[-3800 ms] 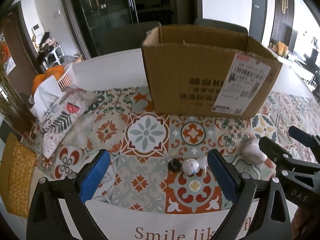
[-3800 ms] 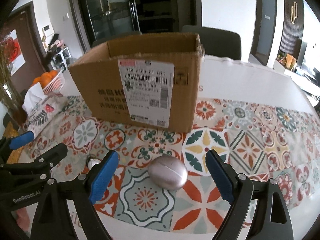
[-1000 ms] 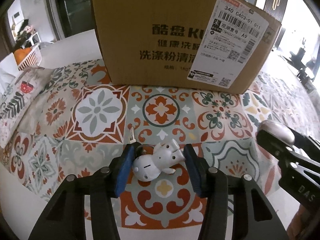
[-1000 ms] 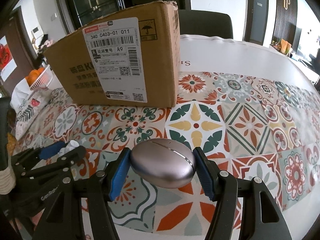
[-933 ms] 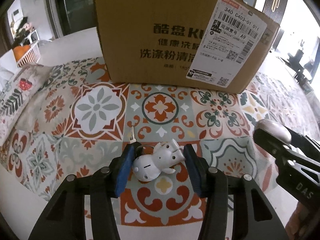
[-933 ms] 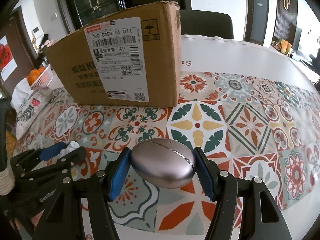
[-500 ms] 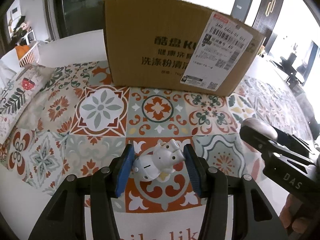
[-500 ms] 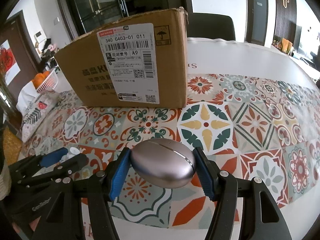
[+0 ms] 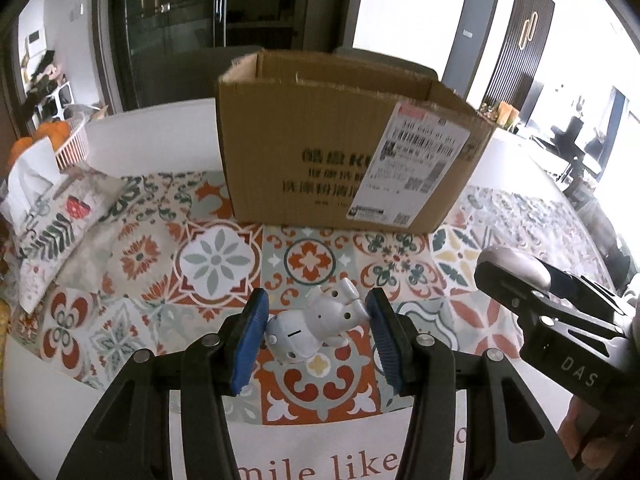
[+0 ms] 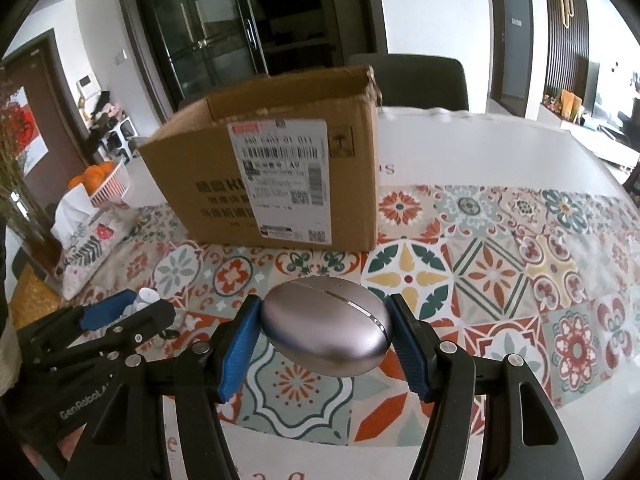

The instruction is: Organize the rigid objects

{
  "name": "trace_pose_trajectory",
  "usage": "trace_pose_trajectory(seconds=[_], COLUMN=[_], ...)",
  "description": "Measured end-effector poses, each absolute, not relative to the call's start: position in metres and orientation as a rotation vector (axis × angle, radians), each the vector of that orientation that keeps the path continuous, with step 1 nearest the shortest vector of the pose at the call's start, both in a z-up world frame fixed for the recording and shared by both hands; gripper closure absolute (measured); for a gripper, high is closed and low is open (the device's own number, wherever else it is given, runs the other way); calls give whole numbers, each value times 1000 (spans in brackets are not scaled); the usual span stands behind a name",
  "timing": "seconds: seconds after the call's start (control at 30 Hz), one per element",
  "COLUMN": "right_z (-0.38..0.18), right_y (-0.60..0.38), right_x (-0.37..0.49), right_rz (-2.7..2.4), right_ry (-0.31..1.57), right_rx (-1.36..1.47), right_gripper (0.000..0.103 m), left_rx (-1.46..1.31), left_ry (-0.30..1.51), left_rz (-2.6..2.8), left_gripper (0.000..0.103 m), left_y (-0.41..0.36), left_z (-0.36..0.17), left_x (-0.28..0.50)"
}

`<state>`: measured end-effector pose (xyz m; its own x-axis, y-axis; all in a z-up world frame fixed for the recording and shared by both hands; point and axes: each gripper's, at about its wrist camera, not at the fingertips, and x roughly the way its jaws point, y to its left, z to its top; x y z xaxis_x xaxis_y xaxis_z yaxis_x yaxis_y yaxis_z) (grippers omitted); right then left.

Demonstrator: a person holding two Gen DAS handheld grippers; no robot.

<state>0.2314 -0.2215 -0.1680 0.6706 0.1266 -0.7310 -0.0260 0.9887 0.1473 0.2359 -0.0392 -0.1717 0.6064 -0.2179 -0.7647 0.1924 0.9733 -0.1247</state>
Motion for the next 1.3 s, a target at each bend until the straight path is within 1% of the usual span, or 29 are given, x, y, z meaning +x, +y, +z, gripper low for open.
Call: trace_pose_trajectory(seconds=[0.43, 0.47, 0.5, 0.53, 0.6, 0.63, 0.67, 0.77, 0.97, 1.13, 1.23, 1.3], right_z=[-124, -120, -116, -114, -106, -104, -101, -96, -100, -113, -123, -132], right_y=[-210, -209, -209, -208, -206, -205, -204, -202, -203, -202, -200, -202], right_x=[222, 221, 221, 221, 221, 220, 220, 221, 222, 222, 222, 222], right_rz=[87, 86, 86, 86, 83, 83, 84, 82, 74, 74, 74, 78], right_ry=[774, 766, 760, 755, 740, 736, 730, 722, 736, 759, 770, 785], right_rx=[103, 99, 97, 96, 89, 88, 85, 79, 91, 94, 87, 93], right_gripper=[40, 40, 40, 40, 40, 40, 40, 40, 40, 40, 40, 40], left_rx=[-39, -39, -37, -32, -53, -53, -62, -88, -55, -33, -27, -25], left_ry=[815, 807, 803, 812, 817, 830, 843, 863, 850, 889, 908, 928], left_rz=[-236, -238, -240, -237, -250, -256, -274, -308, -307, -302, -288, -296], left_gripper=[53, 61, 73, 72, 81, 90, 96, 101, 101, 100, 96, 90], left_y=[-28, -27, -27, -27, -25, -26, -26, -27, -28, -27, -27, -29], left_z=[-128, -124, -121, -118, -115, -116, -117, -121, -121, -139, -151, -160], left_x=[229, 229, 229, 231, 233, 235, 237, 242, 241, 242, 241, 241])
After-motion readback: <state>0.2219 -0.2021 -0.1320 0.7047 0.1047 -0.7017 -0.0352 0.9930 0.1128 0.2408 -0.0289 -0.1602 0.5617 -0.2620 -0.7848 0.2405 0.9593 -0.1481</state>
